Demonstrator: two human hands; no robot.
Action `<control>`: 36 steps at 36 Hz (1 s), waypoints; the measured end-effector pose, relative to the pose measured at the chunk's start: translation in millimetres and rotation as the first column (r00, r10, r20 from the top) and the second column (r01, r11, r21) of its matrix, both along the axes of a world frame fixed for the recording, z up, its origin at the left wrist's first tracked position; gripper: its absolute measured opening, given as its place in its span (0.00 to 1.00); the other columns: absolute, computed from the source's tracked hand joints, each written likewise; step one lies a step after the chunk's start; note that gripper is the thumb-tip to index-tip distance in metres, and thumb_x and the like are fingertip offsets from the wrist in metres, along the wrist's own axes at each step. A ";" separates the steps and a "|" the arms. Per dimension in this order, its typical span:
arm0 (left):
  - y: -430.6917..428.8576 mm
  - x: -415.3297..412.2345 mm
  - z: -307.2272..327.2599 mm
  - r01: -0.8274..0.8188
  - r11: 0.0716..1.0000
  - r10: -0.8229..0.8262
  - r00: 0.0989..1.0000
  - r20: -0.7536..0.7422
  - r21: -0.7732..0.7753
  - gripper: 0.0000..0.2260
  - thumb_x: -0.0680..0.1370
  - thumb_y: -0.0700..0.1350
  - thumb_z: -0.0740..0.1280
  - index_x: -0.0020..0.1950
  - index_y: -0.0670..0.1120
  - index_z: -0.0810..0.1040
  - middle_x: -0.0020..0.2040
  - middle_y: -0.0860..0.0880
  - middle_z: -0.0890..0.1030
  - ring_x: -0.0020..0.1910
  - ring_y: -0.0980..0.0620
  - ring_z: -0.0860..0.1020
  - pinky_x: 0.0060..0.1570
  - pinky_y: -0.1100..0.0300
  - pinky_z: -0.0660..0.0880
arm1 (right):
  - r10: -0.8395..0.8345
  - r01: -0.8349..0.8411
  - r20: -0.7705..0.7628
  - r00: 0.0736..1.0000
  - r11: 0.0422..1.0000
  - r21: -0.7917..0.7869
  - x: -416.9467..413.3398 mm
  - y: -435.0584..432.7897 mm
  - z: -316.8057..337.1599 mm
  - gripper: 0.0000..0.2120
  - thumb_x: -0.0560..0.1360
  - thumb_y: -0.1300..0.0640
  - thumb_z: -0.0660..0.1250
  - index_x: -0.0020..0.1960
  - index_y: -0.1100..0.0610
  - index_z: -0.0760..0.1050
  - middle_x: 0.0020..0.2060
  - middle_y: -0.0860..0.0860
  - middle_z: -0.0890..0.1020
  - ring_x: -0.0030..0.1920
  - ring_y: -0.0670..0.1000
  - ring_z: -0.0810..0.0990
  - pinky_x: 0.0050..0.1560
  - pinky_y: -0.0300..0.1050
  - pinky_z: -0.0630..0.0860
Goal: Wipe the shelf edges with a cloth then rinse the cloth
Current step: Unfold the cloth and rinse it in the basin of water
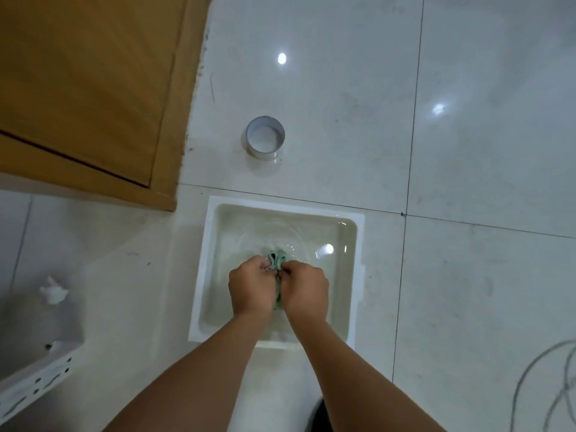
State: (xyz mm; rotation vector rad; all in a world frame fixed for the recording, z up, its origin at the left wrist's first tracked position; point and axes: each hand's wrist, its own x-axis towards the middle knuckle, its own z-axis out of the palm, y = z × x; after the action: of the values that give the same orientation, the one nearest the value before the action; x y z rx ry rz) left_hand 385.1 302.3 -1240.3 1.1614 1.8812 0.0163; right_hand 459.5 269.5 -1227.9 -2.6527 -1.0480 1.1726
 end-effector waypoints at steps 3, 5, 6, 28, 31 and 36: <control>-0.7 2.0 -9.7 0.025 1.000 -0.025 1.000 -0.017 0.008 0.09 0.72 0.34 0.65 0.38 0.45 0.81 0.35 0.51 0.81 0.37 0.48 0.81 0.32 0.59 0.75 | 0.006 -0.006 0.003 1.000 1.000 0.002 1.7 -0.8 -10.0 0.10 0.75 0.61 0.62 0.41 0.56 0.80 0.31 0.50 0.79 0.33 0.54 0.75 0.31 0.44 0.66; 0.4 3.0 -13.8 0.037 0.999 -0.037 0.999 -0.033 0.016 0.08 0.72 0.35 0.64 0.37 0.45 0.81 0.35 0.51 0.81 0.37 0.49 0.80 0.30 0.62 0.72 | 0.006 -0.006 -0.001 1.000 1.000 0.016 1.6 -0.1 -16.5 0.09 0.75 0.60 0.62 0.41 0.56 0.81 0.34 0.52 0.81 0.34 0.56 0.77 0.33 0.45 0.70; 0.9 3.3 -15.1 0.042 0.999 -0.041 0.998 -0.041 0.018 0.08 0.72 0.35 0.65 0.38 0.45 0.81 0.35 0.51 0.81 0.36 0.49 0.80 0.30 0.62 0.71 | 0.008 -0.008 0.000 1.000 1.000 0.019 0.9 0.4 -18.3 0.09 0.75 0.59 0.62 0.41 0.56 0.81 0.34 0.52 0.82 0.35 0.57 0.78 0.33 0.45 0.70; 17.9 -23.9 -8.7 0.432 0.902 -0.392 0.810 -0.436 -0.009 0.03 0.80 0.45 0.66 0.49 0.47 0.74 0.47 0.48 0.78 0.40 0.46 0.77 0.35 0.57 0.73 | -0.071 0.079 0.092 0.993 0.992 -0.093 25.7 -6.6 -18.4 0.06 0.77 0.54 0.65 0.50 0.56 0.75 0.46 0.52 0.80 0.43 0.56 0.79 0.39 0.45 0.71; 22.3 -22.6 -10.7 0.439 0.898 -0.401 0.805 -0.438 -0.015 0.03 0.80 0.46 0.65 0.50 0.47 0.74 0.47 0.48 0.79 0.43 0.45 0.79 0.36 0.57 0.71 | -0.038 0.050 0.115 0.993 0.994 -0.099 28.5 -2.7 -21.3 0.06 0.77 0.57 0.61 0.51 0.57 0.75 0.47 0.53 0.80 0.44 0.58 0.80 0.39 0.46 0.70; 27.4 -21.9 -21.9 0.432 0.902 -0.388 0.813 -0.435 0.002 0.02 0.78 0.45 0.66 0.47 0.48 0.74 0.45 0.48 0.81 0.41 0.45 0.78 0.35 0.57 0.73 | -0.028 0.041 0.142 0.989 0.995 -0.090 35.0 0.9 -27.6 0.06 0.78 0.55 0.62 0.51 0.56 0.75 0.44 0.51 0.80 0.38 0.54 0.75 0.37 0.45 0.70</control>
State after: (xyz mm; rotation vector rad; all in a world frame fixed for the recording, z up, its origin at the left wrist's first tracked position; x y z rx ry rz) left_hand 363.2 329.7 -1262.2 1.7370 1.9679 -0.4222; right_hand 494.5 270.3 -1255.5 -2.8497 -0.9863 1.0660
